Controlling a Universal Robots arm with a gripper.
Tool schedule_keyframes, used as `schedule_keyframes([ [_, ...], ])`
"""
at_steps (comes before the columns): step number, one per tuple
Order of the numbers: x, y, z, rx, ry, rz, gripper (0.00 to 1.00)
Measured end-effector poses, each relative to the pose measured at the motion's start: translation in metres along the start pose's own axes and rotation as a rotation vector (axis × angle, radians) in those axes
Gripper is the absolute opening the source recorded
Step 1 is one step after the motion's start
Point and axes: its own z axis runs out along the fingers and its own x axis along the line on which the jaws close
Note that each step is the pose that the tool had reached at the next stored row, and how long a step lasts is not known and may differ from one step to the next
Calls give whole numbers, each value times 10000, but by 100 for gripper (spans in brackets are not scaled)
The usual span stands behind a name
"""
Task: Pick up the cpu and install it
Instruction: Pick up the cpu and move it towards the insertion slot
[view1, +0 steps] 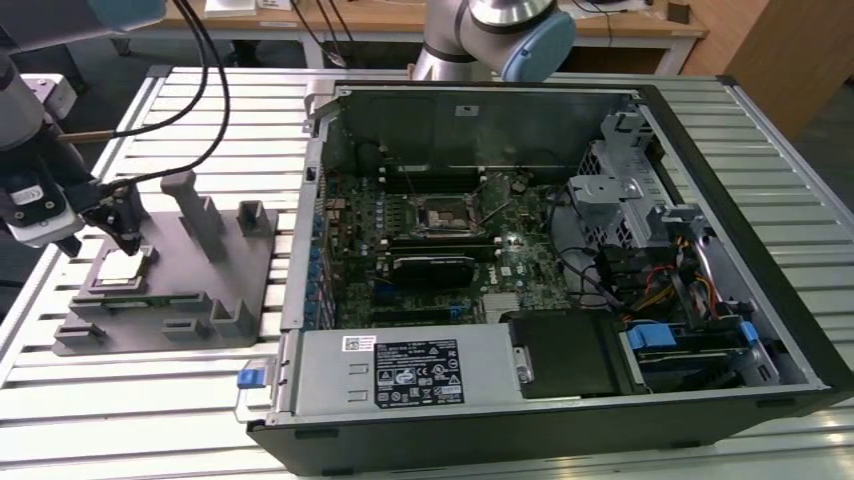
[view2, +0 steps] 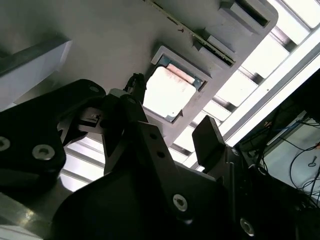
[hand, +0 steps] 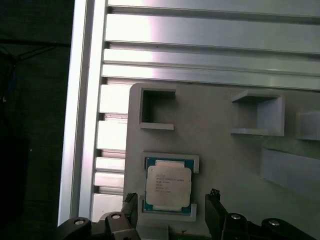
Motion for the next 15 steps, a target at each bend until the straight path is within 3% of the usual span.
schedule_keyframes([
  [15, -3, -5, 135, 9, 0, 109, 64],
])
